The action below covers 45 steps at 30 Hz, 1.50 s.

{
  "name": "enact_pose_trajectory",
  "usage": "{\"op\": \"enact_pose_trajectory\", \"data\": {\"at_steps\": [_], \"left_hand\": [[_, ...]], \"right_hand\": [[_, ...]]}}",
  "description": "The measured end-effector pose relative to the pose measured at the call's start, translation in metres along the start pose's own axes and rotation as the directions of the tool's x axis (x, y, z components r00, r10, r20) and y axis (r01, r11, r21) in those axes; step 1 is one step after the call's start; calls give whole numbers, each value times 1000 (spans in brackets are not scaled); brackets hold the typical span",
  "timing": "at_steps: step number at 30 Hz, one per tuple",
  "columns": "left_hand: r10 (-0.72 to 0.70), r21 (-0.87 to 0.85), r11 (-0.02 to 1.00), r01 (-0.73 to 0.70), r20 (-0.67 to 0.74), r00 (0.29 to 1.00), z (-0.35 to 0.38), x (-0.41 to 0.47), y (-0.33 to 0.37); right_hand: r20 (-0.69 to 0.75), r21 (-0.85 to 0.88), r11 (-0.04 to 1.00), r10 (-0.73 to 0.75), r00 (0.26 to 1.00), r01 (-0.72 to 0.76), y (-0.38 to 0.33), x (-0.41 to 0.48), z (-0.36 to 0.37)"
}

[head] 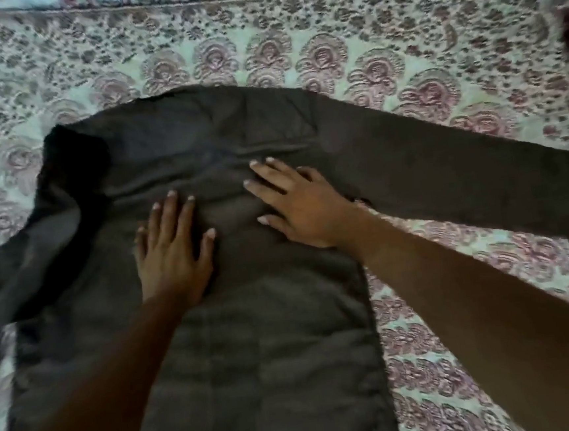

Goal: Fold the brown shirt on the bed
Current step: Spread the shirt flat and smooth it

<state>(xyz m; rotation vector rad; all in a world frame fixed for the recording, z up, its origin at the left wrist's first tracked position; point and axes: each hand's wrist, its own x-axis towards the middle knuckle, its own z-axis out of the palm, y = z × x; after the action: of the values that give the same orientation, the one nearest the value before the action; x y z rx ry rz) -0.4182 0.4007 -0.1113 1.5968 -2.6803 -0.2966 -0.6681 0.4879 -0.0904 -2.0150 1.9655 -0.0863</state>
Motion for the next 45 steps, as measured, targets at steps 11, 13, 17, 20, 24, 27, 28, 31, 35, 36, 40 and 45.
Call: {"op": "enact_pose_trajectory", "data": {"at_steps": [11, 13, 17, 20, 24, 27, 28, 31, 35, 36, 40, 45], "left_hand": [[65, -18, 998, -66, -35, 997, 10, -1, -16], [64, -10, 998, -64, -22, 998, 10, 0, -16], [171, -30, 985, -171, 13, 985, 3, -12, -16], [361, -21, 932, -362, -19, 932, -1, -61, -16], [377, -7, 926, -379, 117, 919, 5, -156, -20], [338, 14, 938, -345, 167, 926, 6, -208, -26], [337, 16, 938, -345, 176, 925, 7, -223, -28], [342, 28, 935, -354, 192, 920, 7, -260, -36], [381, 14, 920, -392, 207, 901, 5, -303, -47], [386, 8, 918, -396, 205, 899, 5, -313, -47], [380, 6, 920, -391, 228, 897, 5, -356, -50], [385, 17, 916, -402, 251, 888, 6, -402, -52]], "right_hand": [[-214, -92, 896, 408, 887, -434, 6, 29, 2], [-171, -119, 948, 274, 946, -296, -34, 12, 26], [-111, -66, 897, 429, 896, -438, -91, -62, 59], [-66, -79, 873, 478, 876, -482, -132, -145, 75], [-63, -47, 810, 582, 811, -585, -158, -194, 79], [-133, 47, 837, 546, 827, -545, -153, -156, 75], [-133, 64, 851, 524, 841, -520, -152, -142, 77], [-118, 24, 828, 558, 821, -560, -165, -136, 93], [-84, 10, 791, 610, 788, -612, -214, -226, 113], [-65, 6, 789, 613, 787, -614, -228, -254, 117], [2, 30, 650, 760, 650, -759, -264, -318, 128], [-142, 213, 637, 771, 621, -741, -260, -272, 124]]}}
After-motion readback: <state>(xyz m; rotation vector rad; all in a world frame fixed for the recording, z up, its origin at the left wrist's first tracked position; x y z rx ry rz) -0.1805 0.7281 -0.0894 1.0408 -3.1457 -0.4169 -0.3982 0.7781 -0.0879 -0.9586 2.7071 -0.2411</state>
